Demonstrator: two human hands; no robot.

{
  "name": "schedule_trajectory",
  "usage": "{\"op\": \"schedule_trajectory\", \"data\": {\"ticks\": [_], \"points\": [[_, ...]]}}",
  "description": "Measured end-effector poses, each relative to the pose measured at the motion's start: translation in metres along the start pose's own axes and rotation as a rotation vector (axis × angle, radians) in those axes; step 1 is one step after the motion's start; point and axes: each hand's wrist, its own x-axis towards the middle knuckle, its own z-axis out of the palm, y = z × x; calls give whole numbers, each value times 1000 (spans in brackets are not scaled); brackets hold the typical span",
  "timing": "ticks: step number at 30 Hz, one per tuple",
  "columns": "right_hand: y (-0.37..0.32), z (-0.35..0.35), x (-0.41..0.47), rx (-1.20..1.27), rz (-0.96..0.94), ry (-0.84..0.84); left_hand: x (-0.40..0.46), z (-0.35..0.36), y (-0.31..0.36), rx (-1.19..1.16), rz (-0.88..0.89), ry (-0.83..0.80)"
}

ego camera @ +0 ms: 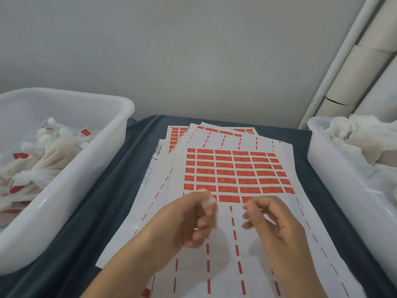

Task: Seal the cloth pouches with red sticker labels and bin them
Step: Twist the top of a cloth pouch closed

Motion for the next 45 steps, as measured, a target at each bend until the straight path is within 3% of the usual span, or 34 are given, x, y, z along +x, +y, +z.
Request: {"op": "schedule_trajectory", "data": {"ticks": [4, 7, 9, 14, 21, 25, 38, 45], "points": [[0, 8, -7, -5, -64, -74, 7, 15, 2, 377, -196, -30], [2, 18, -13, 37, -61, -152, 4, 12, -3, 511, -76, -161], [3, 21, -12, 12, -53, -92, -2, 9, -4, 519, 2, -212], [5, 11, -6, -6, 21, 31, 3, 8, -10, 527, 170, 8], [-1, 6, -1, 182, 131, -145, 0, 14, -10, 638, 341, -21], [-3, 4, 1, 291, 195, -172, -2, 15, -10, 577, 350, -31], [1, 1, 1, 157, 105, -281, 3, 16, -12, 553, 338, 132], [5, 1, 3, -22, 49, -228, 3, 8, -8, 509, 256, 19]]}}
